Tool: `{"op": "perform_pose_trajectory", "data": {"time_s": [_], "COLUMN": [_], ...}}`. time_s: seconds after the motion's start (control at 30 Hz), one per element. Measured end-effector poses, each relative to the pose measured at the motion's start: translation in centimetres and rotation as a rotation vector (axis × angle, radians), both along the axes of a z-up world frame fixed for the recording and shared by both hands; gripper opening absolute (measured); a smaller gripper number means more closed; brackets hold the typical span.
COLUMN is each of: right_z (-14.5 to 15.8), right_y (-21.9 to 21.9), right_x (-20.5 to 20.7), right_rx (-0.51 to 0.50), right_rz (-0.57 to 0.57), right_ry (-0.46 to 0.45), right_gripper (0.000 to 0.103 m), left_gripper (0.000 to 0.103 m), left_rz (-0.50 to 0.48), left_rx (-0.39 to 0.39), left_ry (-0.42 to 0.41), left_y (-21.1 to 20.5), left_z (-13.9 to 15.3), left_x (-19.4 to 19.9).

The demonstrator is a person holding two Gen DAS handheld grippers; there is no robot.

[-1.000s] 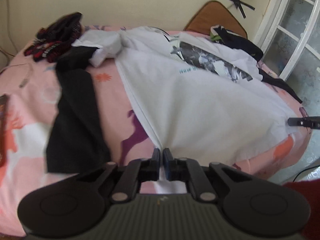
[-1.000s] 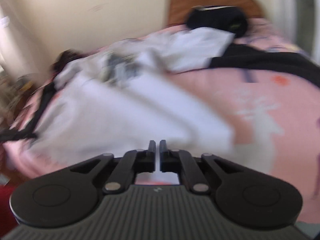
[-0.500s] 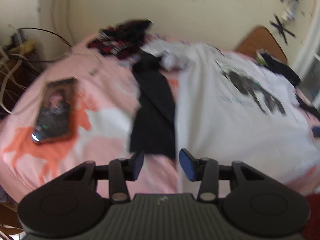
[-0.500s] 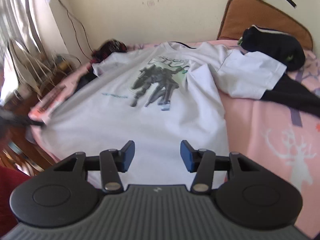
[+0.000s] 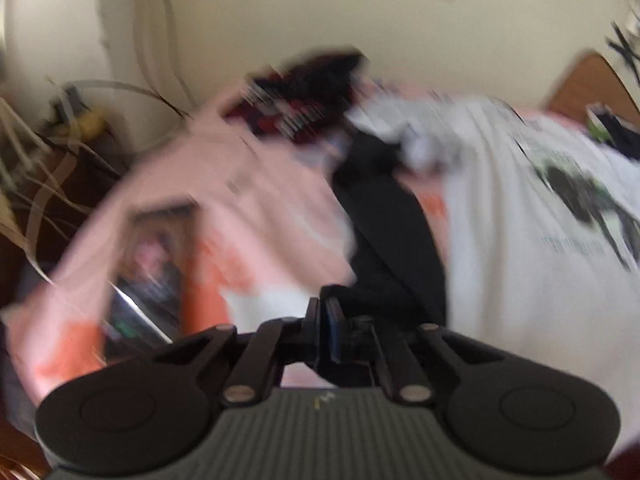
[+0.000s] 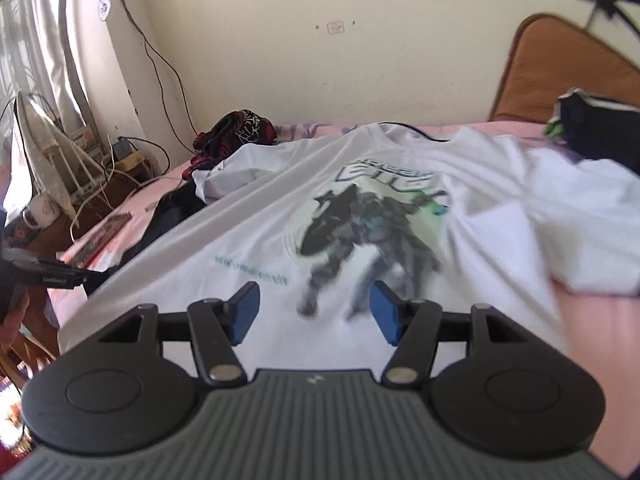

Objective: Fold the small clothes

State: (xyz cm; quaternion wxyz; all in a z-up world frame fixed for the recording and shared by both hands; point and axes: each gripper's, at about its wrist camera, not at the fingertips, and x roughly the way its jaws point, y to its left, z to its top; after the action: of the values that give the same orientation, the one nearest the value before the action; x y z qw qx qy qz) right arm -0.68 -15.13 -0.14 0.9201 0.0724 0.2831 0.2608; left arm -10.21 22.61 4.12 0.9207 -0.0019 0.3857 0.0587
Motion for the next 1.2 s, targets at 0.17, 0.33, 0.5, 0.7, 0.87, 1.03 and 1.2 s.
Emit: {"op": "perform_pose_trajectory", "data": {"time_s": [0.17, 0.33, 0.5, 0.7, 0.87, 1.03, 1.2], "right_z": [-2.5, -3.8, -3.9, -3.9, -4.1, -3.7, 0.3], "right_y": [0.2, -1.6, -2.7, -3.0, -4.0, -4.5, -7.8], "right_x": [3.9, 3.7, 3.4, 3.6, 3.7, 3.3, 3.2], "right_rx": [0.064, 0.215, 0.28, 0.296, 0.356, 0.403, 0.393], "right_rz": [-0.019, -0.039, -0.053, -0.075, -0.08, -0.042, -0.043], "right_ry": [0.091, 0.096, 0.116, 0.108, 0.127, 0.119, 0.04], "right_gripper": [0.063, 0.064, 0.064, 0.064, 0.064, 0.064, 0.064], "left_gripper": [0.004, 0.004, 0.004, 0.024, 0.04, 0.058, 0.068], "left_rz": [0.232, 0.104, -0.241, -0.641, -0.698, -0.526, -0.35], "left_rx": [0.018, -0.007, -0.008, -0.02, 0.04, 0.102, 0.032], "left_ry": [-0.24, -0.362, -0.41, -0.399, -0.347, -0.193, 0.065], "left_y": [4.5, 0.4, -13.0, -28.3, -30.3, -23.6, -15.3], "left_z": [9.9, 18.9, 24.2, 24.9, 21.3, 14.8, 5.4], "left_x": [3.1, 8.6, 15.2, 19.2, 20.5, 23.6, 26.7]}}
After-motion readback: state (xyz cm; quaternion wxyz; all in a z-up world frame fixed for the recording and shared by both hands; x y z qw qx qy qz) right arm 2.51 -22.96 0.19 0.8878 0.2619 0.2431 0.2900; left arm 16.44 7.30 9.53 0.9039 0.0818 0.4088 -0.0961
